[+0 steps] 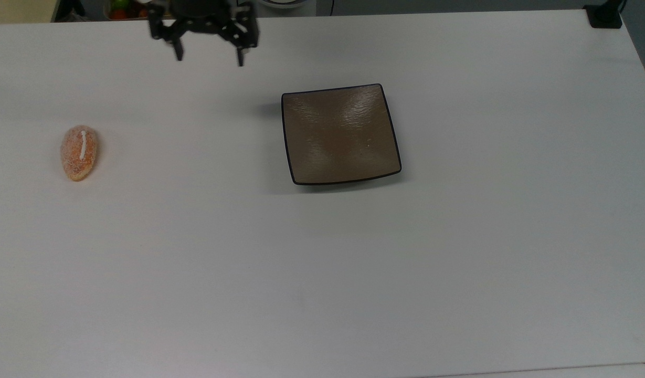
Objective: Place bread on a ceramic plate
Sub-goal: 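Move the open gripper over the orange bread roll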
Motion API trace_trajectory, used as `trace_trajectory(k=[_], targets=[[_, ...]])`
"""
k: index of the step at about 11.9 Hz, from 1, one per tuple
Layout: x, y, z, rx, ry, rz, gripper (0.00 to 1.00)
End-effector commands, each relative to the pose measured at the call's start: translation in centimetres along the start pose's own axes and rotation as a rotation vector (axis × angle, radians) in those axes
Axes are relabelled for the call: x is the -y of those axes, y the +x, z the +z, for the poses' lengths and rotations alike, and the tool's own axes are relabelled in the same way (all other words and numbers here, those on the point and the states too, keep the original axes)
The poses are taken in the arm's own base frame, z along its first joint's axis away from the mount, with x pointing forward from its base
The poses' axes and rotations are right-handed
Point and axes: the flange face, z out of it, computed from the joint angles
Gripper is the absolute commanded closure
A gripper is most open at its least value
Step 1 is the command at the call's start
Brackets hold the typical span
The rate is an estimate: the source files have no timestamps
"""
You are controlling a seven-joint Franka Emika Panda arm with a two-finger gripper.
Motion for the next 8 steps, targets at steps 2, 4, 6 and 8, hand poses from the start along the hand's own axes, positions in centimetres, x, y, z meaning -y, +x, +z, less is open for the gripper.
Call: trace_trajectory(k=[2, 4, 6, 8], targets=[[-8.8, 0.7, 4.5, -0.053, -0.063, -0.033, 0.0], [-13.9, 0.6, 6.4, -0.061, -0.097, -0.058, 0.0], [-17.8, 0.4, 8.1, -0.067, -0.132, -0.105, 0.0], [-20.2, 0.9, 11.2, -0.071, -0.167, -0.123, 0.0]])
